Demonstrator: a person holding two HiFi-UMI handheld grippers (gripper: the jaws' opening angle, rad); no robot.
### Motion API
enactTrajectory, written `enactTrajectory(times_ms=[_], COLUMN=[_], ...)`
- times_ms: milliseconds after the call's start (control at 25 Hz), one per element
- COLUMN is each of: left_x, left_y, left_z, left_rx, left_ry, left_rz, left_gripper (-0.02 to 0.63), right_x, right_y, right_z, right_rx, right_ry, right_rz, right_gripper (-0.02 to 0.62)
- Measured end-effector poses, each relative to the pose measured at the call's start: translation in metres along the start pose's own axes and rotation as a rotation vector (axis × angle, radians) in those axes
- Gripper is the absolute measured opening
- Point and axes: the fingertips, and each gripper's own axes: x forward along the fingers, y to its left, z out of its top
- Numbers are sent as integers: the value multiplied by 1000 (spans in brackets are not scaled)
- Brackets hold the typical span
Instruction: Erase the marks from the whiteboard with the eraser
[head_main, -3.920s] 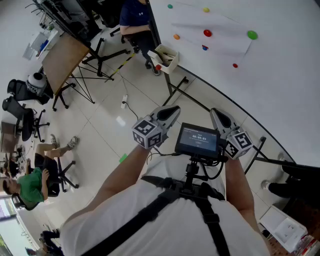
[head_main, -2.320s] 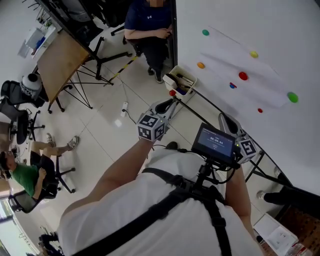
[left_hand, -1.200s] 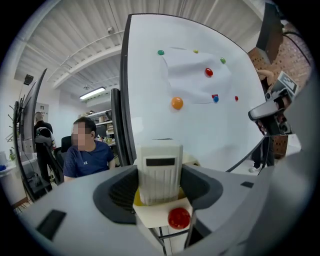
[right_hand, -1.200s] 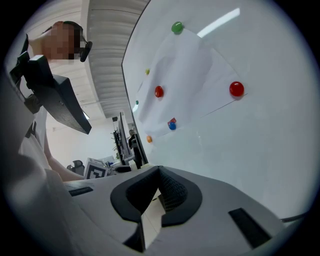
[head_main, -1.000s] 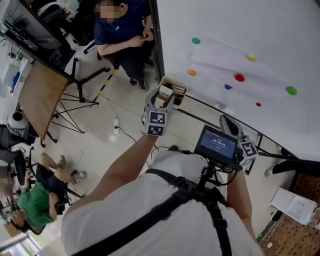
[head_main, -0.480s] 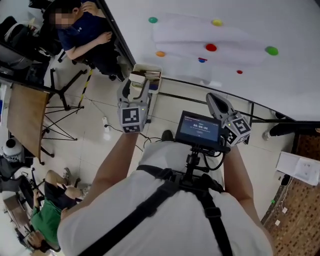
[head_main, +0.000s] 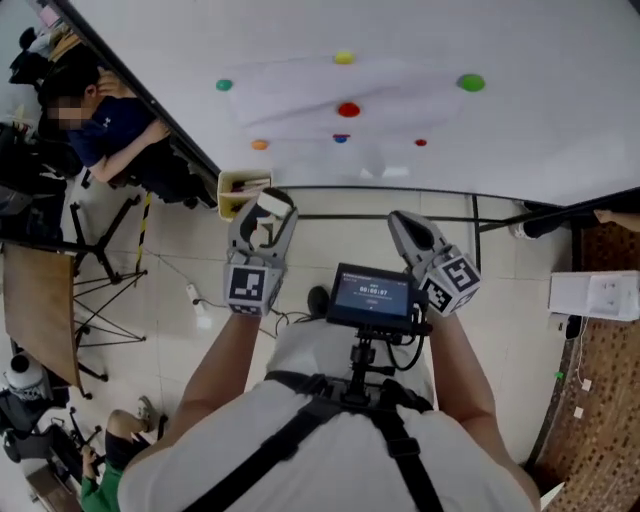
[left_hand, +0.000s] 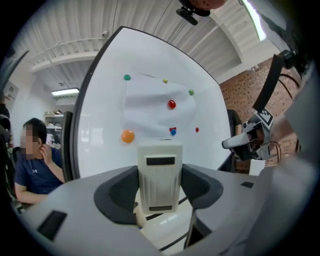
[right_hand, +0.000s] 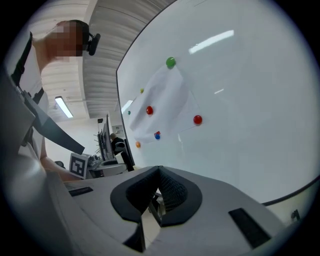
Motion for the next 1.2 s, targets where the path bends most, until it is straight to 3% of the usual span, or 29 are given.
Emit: enactTrajectory(times_ms=[160, 320, 520, 800, 1000, 1200], left_x=[1, 8, 28, 53, 70, 83], left_y=[-37, -57, -112, -233, -326, -404], left_z=[-15, 14, 32, 43, 66, 85], left_rx=[-22, -36, 18, 18, 91, 52], left_ry=[69, 2, -12, 27, 18, 5], left_rz=[-149, -227, -264, -310, -356, -381], left_gripper=[279, 282, 282, 279, 279, 279], right_x=[-27, -38, -88, -204, -289, -369], right_y=[-3, -17, -45, -83, -119, -152], right_z=[-12, 0, 26, 34, 39, 50], right_rx=[48, 50, 18, 9, 21, 11], right_ry=[7, -23, -91, -121, -161, -200], right_rz=[-75, -113, -126, -163, -202, -223], right_gripper=[15, 15, 15, 15, 15, 15])
